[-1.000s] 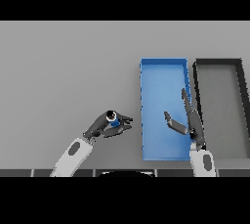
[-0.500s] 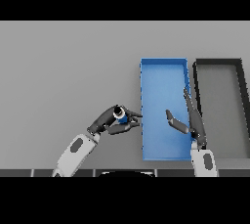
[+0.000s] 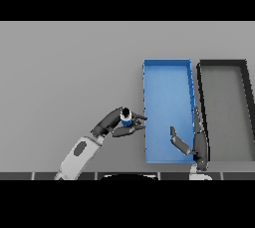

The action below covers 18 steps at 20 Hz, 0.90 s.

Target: Pick up the blue pipe and place it into the blue bin.

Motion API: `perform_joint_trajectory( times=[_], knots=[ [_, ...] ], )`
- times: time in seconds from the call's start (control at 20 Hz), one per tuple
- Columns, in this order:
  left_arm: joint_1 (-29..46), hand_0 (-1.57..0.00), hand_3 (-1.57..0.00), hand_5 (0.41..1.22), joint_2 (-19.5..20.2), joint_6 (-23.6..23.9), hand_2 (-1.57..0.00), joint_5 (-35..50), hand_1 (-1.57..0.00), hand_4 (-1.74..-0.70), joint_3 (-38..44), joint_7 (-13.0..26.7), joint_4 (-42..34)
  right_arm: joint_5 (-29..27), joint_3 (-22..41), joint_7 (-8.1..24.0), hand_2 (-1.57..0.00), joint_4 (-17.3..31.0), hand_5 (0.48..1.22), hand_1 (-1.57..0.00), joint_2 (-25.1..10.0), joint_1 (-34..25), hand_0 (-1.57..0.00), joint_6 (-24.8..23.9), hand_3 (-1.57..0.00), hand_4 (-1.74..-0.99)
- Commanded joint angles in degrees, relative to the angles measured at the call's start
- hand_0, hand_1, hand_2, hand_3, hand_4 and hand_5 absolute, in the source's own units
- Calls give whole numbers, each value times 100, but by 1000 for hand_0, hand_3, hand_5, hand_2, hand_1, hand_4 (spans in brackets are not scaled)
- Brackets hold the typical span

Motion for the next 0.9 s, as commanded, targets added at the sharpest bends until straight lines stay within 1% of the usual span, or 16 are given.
perform_joint_trajectory(
  times=[0.0, 0.05, 0.1, 0.15, 0.2, 0.25, 0.3, 0.45, 0.5, 0.55, 0.7, 0.8, 0.85],
  knots=[
    [41, -1570, -1570, 1220, 7, -31, -1570, -2, -1570, -1467, 7, -42, -27, 63, 37, 87, -2, -142, 642, 1, 40, 71, 1, -44, 1, -1184],
    [53, -1570, -1571, 1220, 0, -93, -1571, 44, -1570, -1467, 26, -19, -54, 50, 44, 134, -20, -233, 642, 1, 67, 43, 1, -51, 1, -1187],
    [60, -1571, -1571, 1221, -8, -125, -1571, 43, -1571, -1467, 31, 27, -87, -286, 71, -88, -41, -400, 648, -2, 79, 56, 1, 152, 1, -1195],
    [49, -1571, -1571, 1221, -35, -135, -1571, -6, -1571, -1467, 42, 17, -28, -753, 60, -166, -67, -567, 641, -12, 28, 87, 1, 475, 0, -1198],
    [75, -1571, -1571, 1221, -85, -151, -1571, -19, -1571, -1467, 23, 18, -58, -1225, 62, -33, -89, -851, 624, -22, -104, 82, 1, 840, -1, -1202],
    [100, -1571, -1571, 1221, -83, -186, -1571, -12, -1571, -1467, 46, -42, -80, -1507, 55, 257, -106, -1018, 609, -25, -268, 62, 1, 1103, -1, -1209],
    [121, -1571, -1571, 1221, -116, -200, -1571, -2, -1571, -1467, 37, 51, -146, -1672, 134, 679, -120, -1034, 607, -29, -379, -77, 1, 1367, -1, -1215],
    [53, -1571, -1571, 1221, -193, -238, -1571, -91, -1571, -1467, 79, 140, -86, -2304, 78, 1608, -111, -1130, 577, -14, -782, -803, 1, 1929, 0, -1237],
    [69, -1571, -1571, 1221, -166, -263, -1571, -115, -1571, -1467, 122, 113, -57, -2406, 166, 1808, -106, -1187, 568, -11, -851, -980, 1, 2076, 0, -1247],
    [87, -1571, -1571, 1221, -180, -283, -1571, -128, -1571, -1467, 121, 97, -101, -2429, 281, 1992, -104, -1289, 560, -9, -868, -1146, 1, 2118, 0, -1255],
    [29, -1571, -1571, 1221, -236, -321, -1571, -163, -1571, -1467, 178, 193, -131, -2464, 428, 2631, -81, -1293, 558, -4, -1151, -2029, 1, 2304, 1, -1281],
    [63, -1571, -1571, 1221, -218, -348, -1571, -291, -1571, -1467, 188, 146, -94, -2453, 727, 2906, -53, -1232, 556, -2, -1049, -2507, 1, 2366, 1, -1296],
    [61, -1571, -1571, 1221, -228, -378, -1571, -296, -1571, -1467, 228, 105, -22, -2465, 796, 2954, -44, -1141, 559, -2, -1029, -2766, 1, 2403, 1, -1298]
  ],
)
